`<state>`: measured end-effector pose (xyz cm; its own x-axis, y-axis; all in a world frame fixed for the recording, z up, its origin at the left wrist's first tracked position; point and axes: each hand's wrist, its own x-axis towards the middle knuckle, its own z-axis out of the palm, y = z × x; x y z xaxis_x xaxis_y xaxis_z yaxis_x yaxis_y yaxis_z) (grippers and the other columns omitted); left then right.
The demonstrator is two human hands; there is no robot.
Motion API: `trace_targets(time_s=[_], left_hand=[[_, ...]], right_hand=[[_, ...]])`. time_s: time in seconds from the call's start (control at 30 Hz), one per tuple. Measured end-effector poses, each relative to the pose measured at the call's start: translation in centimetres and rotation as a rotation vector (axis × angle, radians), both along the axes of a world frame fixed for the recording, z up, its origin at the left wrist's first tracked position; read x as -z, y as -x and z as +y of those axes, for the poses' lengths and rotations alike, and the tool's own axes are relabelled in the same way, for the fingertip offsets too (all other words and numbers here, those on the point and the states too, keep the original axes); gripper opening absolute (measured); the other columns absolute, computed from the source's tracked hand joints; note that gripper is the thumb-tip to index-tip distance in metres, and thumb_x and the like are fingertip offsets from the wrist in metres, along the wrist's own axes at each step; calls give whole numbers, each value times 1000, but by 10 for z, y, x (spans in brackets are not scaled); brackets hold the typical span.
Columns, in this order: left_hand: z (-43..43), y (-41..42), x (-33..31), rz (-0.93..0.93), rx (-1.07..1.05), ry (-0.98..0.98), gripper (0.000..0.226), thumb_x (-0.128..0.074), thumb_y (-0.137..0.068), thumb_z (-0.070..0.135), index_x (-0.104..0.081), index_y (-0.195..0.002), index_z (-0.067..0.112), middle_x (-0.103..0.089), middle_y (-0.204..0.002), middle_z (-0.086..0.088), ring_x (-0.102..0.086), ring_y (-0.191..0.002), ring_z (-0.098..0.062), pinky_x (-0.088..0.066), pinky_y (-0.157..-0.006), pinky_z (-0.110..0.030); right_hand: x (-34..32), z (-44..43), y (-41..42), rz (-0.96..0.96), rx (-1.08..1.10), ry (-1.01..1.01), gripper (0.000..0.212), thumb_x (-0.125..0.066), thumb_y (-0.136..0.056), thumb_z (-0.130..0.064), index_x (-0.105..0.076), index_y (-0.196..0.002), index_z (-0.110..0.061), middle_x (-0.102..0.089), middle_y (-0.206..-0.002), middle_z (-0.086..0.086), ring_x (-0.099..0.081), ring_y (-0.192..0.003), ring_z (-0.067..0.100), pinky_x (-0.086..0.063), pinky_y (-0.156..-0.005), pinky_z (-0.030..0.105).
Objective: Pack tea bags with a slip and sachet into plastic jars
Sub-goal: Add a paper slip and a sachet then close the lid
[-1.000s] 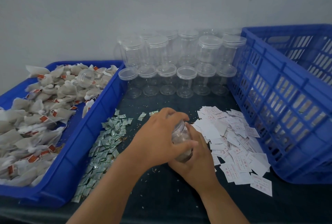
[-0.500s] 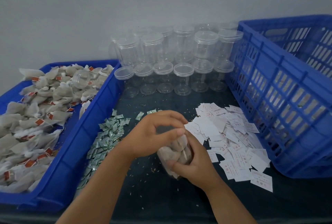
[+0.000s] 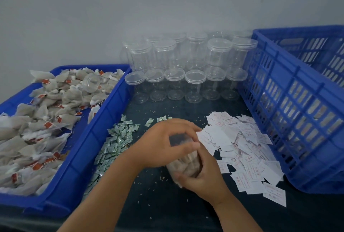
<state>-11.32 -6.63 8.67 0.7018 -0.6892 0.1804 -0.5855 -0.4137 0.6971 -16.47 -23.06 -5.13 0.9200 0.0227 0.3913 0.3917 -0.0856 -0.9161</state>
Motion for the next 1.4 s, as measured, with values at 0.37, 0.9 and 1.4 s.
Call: trace_targets(time_s=[0.37,0.9,1.4], left_hand=[[-4,-3,12,30,10,124,20,-72,-93,38,-74,-103,21,-73,-110,7,-68,-111,-16,-52,-99,-38],[-14,2,12,49,-107,236,18,-83,-88,31,-75,-104,28,-71,-114,9,-66,-115,-18,-52,-98,-33],[11,-12,30,575,16,363,99,-84,-75,31,-33,-159,22,-62,-144,-15,-60,-133,-37,-52,-103,-59]], right_hand=[[-10,-4,8,116,-136,-145,58,-87,-79,-26,-66,-131,-39,-76,-121,3,-75,-113,24,-60,-90,33],[-6,-5,3,74,-82,-144,66,-84,-82,-10,-60,-140,-29,-75,-125,4,-73,-118,25,-60,-94,31],[-1,3,8,277,-291,-358,90,-89,-79,-62,-56,-146,-12,-71,-134,17,-69,-124,34,-58,-98,45]])
